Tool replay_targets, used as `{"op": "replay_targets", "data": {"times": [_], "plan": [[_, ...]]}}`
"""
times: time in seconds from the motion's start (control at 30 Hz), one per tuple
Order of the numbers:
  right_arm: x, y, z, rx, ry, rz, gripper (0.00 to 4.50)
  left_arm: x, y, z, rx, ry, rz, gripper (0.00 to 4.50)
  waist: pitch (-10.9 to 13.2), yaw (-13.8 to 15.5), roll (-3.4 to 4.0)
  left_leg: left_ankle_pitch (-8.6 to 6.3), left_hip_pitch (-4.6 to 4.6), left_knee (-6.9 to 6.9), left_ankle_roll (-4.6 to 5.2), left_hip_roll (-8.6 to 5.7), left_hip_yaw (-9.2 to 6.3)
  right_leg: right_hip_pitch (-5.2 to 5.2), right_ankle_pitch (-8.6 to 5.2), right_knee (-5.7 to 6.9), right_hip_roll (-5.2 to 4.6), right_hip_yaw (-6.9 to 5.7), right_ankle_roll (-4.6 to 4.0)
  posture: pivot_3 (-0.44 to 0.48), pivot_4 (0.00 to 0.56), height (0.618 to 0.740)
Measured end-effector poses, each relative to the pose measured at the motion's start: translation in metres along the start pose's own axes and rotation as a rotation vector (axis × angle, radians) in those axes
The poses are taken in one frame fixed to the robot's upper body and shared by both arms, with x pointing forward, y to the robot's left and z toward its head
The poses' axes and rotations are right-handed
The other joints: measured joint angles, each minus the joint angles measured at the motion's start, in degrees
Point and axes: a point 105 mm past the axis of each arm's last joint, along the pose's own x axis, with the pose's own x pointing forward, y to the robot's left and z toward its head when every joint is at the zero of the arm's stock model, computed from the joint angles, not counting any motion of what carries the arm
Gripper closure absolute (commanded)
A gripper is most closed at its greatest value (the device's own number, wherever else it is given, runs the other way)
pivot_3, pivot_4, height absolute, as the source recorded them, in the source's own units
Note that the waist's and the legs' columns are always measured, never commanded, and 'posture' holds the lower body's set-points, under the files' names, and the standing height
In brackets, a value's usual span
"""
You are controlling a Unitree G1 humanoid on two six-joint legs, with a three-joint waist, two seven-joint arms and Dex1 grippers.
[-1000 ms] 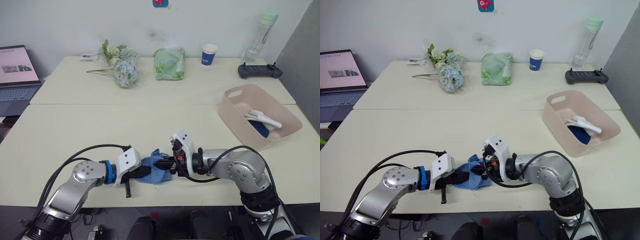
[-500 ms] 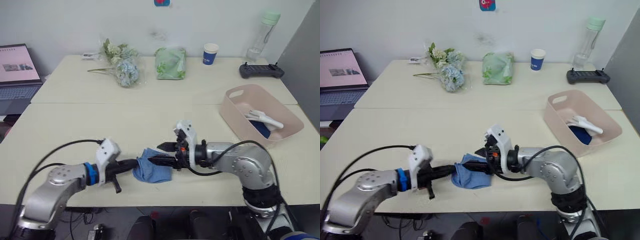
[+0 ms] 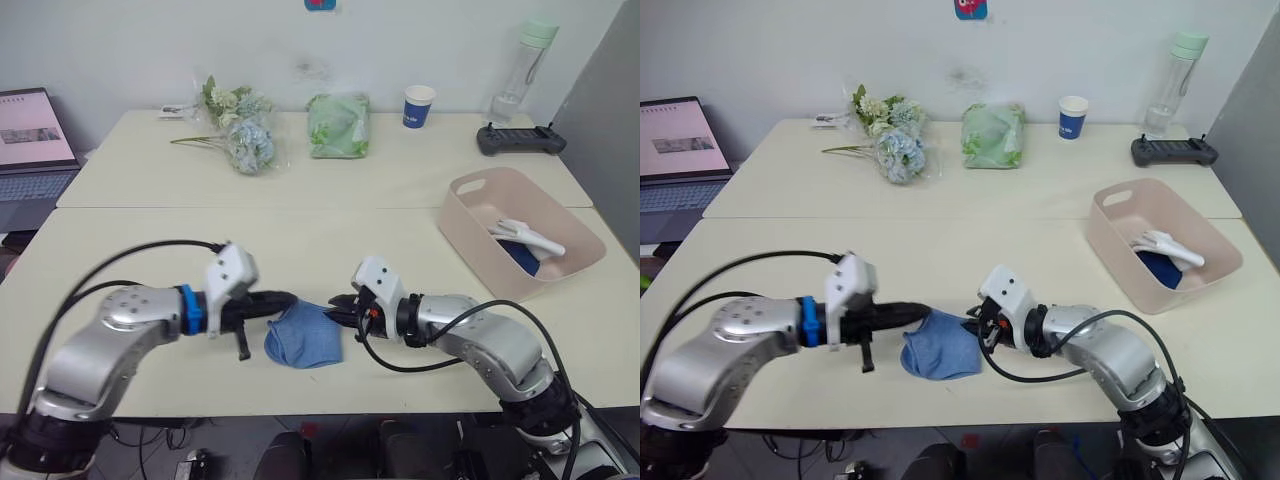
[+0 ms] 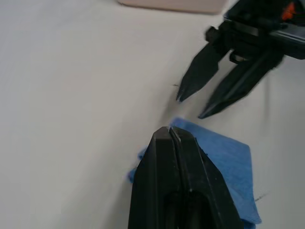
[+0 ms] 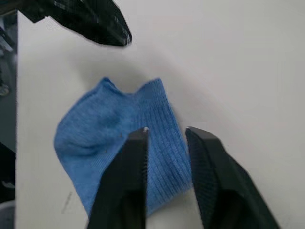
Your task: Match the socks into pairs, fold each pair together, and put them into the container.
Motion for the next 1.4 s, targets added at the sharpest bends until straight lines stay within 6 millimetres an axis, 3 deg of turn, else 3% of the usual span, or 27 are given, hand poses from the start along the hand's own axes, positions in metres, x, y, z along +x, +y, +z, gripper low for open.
{"op": "replay_targets", "data": {"times": [0.03, 0.13, 0.27, 0.43, 0.67, 0.87, 0.97, 1.13, 1.3, 1.4], "plan": [[0.002, 0.0, -0.002, -0.012, 0.003, -0.003, 4.47, 0.005, -0.003, -0.005, 0.014, 0.019, -0.017, 4.5, 0.0, -0.1, 0.0, 0.0, 0.0, 0.0, 0.0, 0.01, 0.0, -0.03, 0.0, 0.03, 0.0, 0.01, 0.0, 0.0, 0.15, 0.74], [0.005, 0.001, -0.002, -0.051, -0.006, 0.006, 4.47, 0.016, -0.006, -0.021, 0.055, 0.078, -0.05, 4.5, 0.0, 0.0, 0.0, 0.0, 0.0, -0.01, 0.0, 0.05, -0.06, -0.05, 0.0, 0.11, 0.03, -0.06, -0.01, 0.0, 0.15, 0.74], [0.014, 0.011, -0.009, -0.062, 0.003, 0.068, 4.47, 0.025, 0.014, -0.035, 0.078, 0.116, 0.019, 4.5, 0.1, 0.1, -0.05, 0.01, 0.01, 0.03, 0.0, 0.02, -0.09, -0.04, 0.0, 0.21, 0.05, -0.09, -0.01, 0.0, 0.15, 0.74], [0.015, 0.017, -0.034, -0.094, 0.099, 0.15, 4.47, 0.02, 0.018, -0.045, 0.102, 0.167, 0.028, 4.5, 0.1, 0.0, -0.04, 0.0, -0.01, 0.02, 0.01, 0.0, 0.01, -0.05, 0.0, 0.09, 0.03, -0.06, 0.0, 0.0, 0.15, 0.74], [-0.003, 0.02, -0.043, -0.182, 0.126, 0.191, 4.47, 0.005, 0.007, -0.055, 0.127, 0.189, 0.001, 4.5, 0.1, 0.1, -0.04, 0.0, 0.03, 0.01, 0.02, 0.04, -0.09, 0.02, 0.0, 0.08, 0.0, -0.09, 0.0, 0.0, 0.15, 0.74], [-0.011, 0.019, -0.024, -0.141, 0.039, 0.172, 4.47, 0.004, -0.006, -0.026, 0.155, 0.082, -0.092, 4.5, 0.1, 0.1, -0.12, 0.0, 0.05, 0.04, 0.01, 0.02, -0.09, 0.05, 0.0, 0.17, 0.01, -0.1, 0.0, 0.0, 0.15, 0.74], [-0.008, 0.017, -0.018, -0.118, 0.016, 0.161, 4.47, 0.003, -0.011, -0.021, 0.198, 0.087, -0.156, 4.5, 0.2, 0.0, -0.11, 0.0, 0.06, 0.03, 0.01, 0.05, -0.09, 0.03, 0.0, 0.18, 0.05, -0.09, 0.0, 0.0, 0.15, 0.74], [0.011, 0.006, -0.012, -0.113, 0.011, 0.105, 4.47, 0.001, -0.024, -0.032, 0.215, 0.136, -0.271, 4.5, 0.2, 0.0, -0.06, 0.0, 0.05, 0.03, 0.01, 0.04, -0.05, -0.01, 0.0, 0.2, 0.07, -0.08, -0.01, 0.0, 0.15, 0.74], [0.023, -0.004, -0.025, -0.13, 0.064, 0.037, 4.47, -0.003, -0.014, -0.06, 0.259, 0.217, -0.244, 4.5, 0.2, 0.1, -0.05, 0.0, 0.04, 0.03, 0.01, 0.0, 0.01, -0.03, 0.0, 0.19, 0.05, -0.08, -0.01, 0.0, 0.15, 0.74], [0.022, -0.008, -0.026, -0.161, 0.073, 0.019, 4.47, -0.004, -0.016, -0.063, 0.289, 0.211, -0.248, 4.5, 0.2, 0.1, -0.06, 0.0, 0.04, 0.04, 0.01, -0.01, 0.02, -0.01, 0.0, 0.17, 0.01, -0.04, -0.01, 0.0, 0.15, 0.74]]}}
